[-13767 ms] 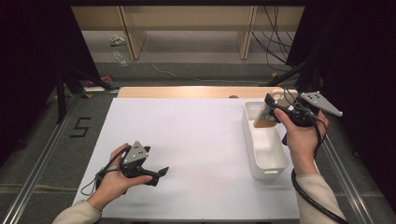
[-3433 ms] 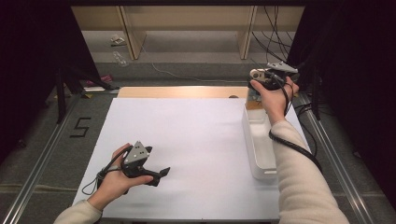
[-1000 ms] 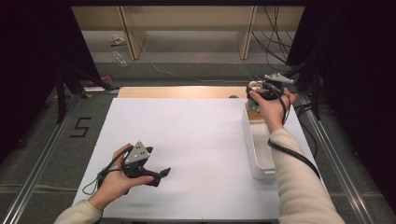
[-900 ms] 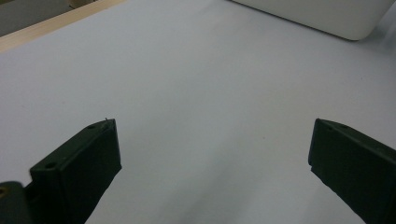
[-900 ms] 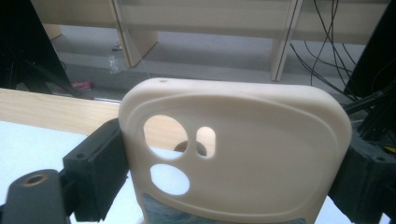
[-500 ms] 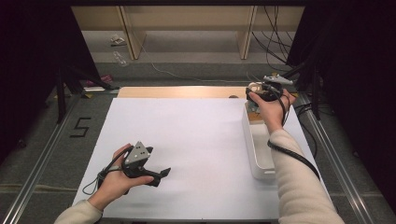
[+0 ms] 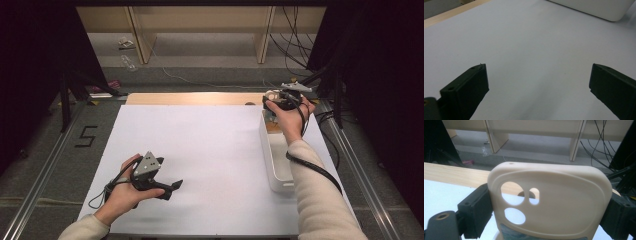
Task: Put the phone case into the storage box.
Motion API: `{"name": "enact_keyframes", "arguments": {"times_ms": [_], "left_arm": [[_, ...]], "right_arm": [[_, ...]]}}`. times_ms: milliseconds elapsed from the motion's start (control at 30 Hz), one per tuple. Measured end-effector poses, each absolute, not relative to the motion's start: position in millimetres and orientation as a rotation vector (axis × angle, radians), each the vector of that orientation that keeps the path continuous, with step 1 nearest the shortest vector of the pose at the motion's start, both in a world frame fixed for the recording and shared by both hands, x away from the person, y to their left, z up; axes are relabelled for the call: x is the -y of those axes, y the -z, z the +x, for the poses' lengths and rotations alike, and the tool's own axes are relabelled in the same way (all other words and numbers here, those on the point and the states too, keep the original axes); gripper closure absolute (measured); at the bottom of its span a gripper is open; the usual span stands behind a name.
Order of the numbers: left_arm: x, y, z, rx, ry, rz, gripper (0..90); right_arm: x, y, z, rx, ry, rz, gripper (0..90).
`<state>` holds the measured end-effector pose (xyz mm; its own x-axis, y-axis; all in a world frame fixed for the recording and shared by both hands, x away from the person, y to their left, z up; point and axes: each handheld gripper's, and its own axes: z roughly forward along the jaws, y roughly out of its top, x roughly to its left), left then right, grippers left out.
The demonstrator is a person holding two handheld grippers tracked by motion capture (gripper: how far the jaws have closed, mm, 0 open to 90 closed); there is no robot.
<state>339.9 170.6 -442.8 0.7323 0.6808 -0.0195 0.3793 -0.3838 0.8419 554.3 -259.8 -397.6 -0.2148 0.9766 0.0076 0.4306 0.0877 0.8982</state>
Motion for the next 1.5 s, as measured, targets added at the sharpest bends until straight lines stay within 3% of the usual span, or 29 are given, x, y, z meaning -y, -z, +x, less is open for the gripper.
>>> {"name": "enact_keyframes", "arguments": {"times_ms": [1033,1500], "left_arm": [[-170.4,443.0,340.1,-0.803,-0.412,2.017,1.8],[-170.1,443.1,340.2,-0.801,-0.411,2.018,1.8]], "right_arm": [[260.6,404.6,555.0,-1.734,-1.086,1.398,10.7],[259.9,405.0,556.0,-1.717,-1.078,1.437,2.6]]}}
